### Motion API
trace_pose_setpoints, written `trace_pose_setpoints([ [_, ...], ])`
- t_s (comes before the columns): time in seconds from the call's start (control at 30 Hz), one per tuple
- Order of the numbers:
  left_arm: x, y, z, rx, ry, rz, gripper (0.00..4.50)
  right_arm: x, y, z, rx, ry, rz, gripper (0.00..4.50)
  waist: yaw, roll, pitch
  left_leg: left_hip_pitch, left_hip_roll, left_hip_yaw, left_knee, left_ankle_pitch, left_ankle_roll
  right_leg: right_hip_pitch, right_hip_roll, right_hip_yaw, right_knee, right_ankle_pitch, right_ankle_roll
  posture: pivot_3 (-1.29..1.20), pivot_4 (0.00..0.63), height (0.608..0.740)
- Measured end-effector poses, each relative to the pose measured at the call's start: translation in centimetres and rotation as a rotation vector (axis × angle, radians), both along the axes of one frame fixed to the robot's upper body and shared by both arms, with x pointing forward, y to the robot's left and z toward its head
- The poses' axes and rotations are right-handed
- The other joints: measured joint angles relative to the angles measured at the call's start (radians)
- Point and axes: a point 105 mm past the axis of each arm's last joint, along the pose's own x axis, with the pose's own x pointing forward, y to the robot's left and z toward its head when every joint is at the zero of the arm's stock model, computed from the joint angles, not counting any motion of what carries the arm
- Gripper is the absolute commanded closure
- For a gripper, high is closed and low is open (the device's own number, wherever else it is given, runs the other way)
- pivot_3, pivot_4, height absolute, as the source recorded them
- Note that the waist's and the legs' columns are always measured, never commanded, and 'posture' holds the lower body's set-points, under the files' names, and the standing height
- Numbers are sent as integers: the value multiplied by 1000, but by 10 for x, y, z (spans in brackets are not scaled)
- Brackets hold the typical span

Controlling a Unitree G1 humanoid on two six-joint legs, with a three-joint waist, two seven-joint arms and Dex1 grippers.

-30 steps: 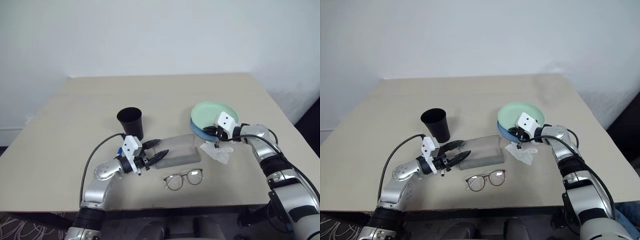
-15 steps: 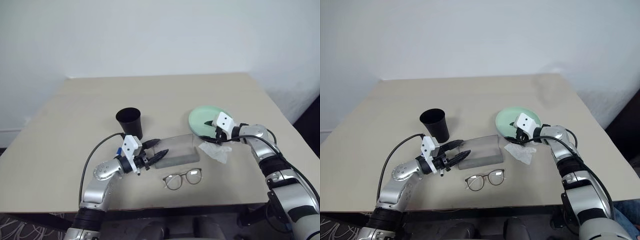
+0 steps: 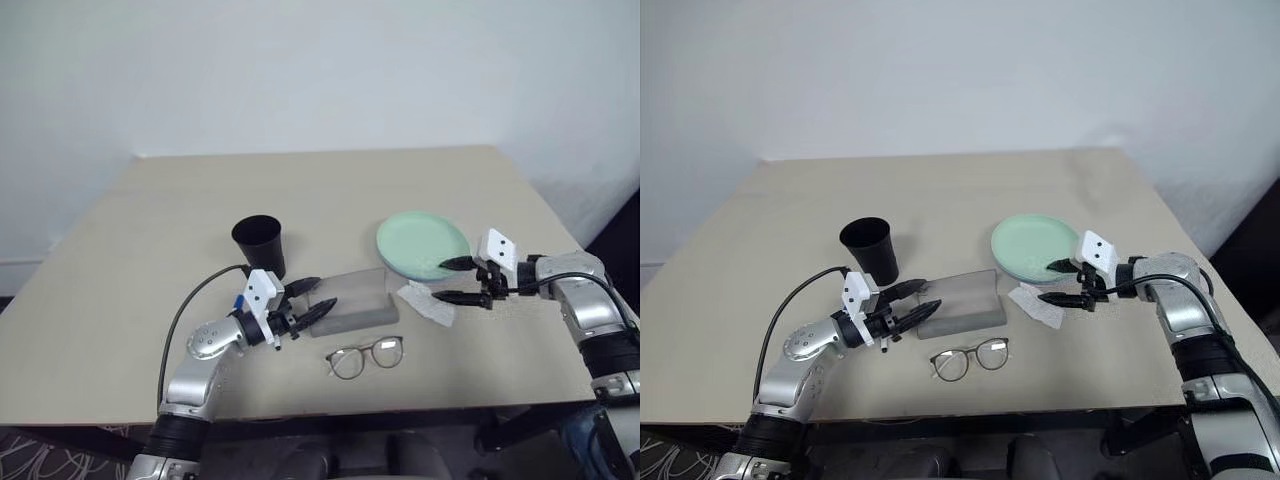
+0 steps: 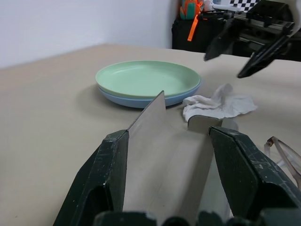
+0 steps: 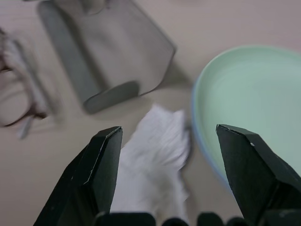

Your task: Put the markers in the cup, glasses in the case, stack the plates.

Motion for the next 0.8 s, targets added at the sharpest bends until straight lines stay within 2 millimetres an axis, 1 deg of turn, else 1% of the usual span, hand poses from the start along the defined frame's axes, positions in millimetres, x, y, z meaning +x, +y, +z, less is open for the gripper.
trace_pose_setpoints([
  [0.07,0,0,-1,0,3,0,1659,-7,-1,-4,-2,40,8,1066,0,0,0,0,0,0,1,0,0,1,0,-1,0,0,0,0,0,740],
  [0.2,0,0,-1,1,2,0,1659,-16,-4,-20,-13,102,-7,1066,1,0,0,-1,0,1,4,0,0,1,0,0,0,1,1,0,0,740],
  [0.33,0,1,-1,2,1,0,1659,-10,1,-36,-37,85,-47,1066,-1,0,0,0,1,1,4,0,0,1,0,0,0,1,2,0,0,740],
  [0.43,0,1,-1,2,1,1,1659,-4,-1,-50,-53,84,-98,1066,0,0,0,-1,0,1,5,0,0,1,0,0,1,1,2,0,0,740],
  [0.5,0,2,-1,4,1,2,1659,-1,-5,-52,-69,76,-114,1066,2,0,0,-1,0,1,4,0,0,1,0,0,0,1,2,0,0,740],
  [0.6,0,2,-1,5,2,2,1659,2,-5,-50,-73,52,-112,1066,3,0,0,-1,0,0,4,0,0,1,0,0,0,1,2,0,0,740],
  [0.7,0,2,-2,5,3,4,1659,3,-5,-52,-73,55,-118,1594,4,0,0,-1,0,0,4,0,0,1,0,0,0,1,2,0,0,740],
  [0.77,0,2,-2,5,3,5,1659,2,-5,-53,-70,58,-117,2175,4,0,0,-1,0,0,4,0,0,1,0,0,0,1,2,0,0,740],
  [0.8,0,2,-2,5,3,5,1659,2,-4,-53,-69,59,-115,2578,4,0,0,-1,0,0,4,0,0,1,0,0,0,1,2,0,0,740],
])
